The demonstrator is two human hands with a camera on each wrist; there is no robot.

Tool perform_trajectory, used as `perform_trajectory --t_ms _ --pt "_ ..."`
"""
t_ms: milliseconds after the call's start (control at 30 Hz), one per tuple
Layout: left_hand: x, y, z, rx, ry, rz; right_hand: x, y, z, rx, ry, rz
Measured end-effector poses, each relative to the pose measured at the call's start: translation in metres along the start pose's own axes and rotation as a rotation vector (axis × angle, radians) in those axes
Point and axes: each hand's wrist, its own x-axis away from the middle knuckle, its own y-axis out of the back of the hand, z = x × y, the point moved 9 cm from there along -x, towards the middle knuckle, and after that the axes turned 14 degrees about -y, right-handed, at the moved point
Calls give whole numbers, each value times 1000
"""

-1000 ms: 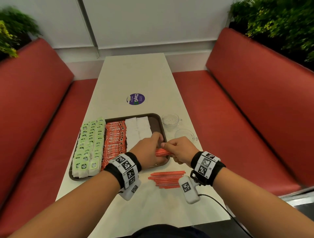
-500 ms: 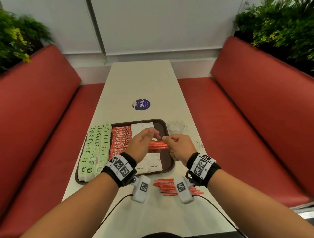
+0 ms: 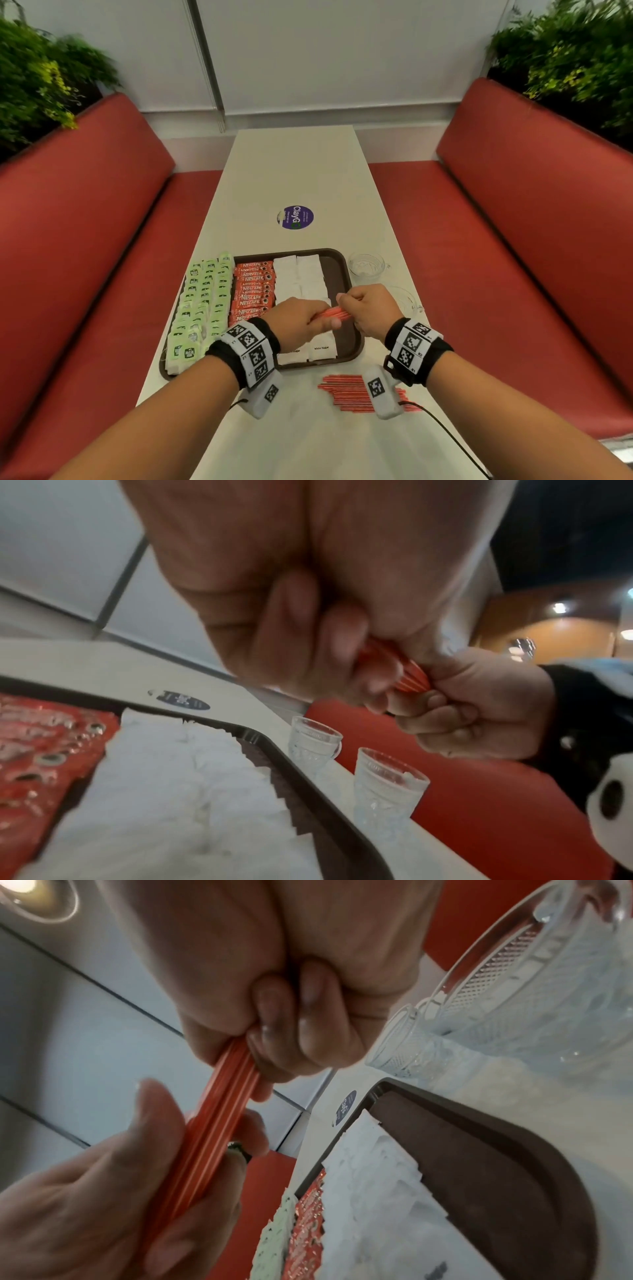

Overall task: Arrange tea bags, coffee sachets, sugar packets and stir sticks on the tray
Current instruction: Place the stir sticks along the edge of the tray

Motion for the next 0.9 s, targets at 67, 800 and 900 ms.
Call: perform_trajectory --t_ms 67,800,900 --pt "0 -10 5 -38 9 149 1 -9 2 142 46 42" --pt "-80 3 84 -78 335 -19 -16 -18 -94 731 -345 50" --pt "-106 -1 93 -56 412 -25 -25 -24 -101 698 -353 77"
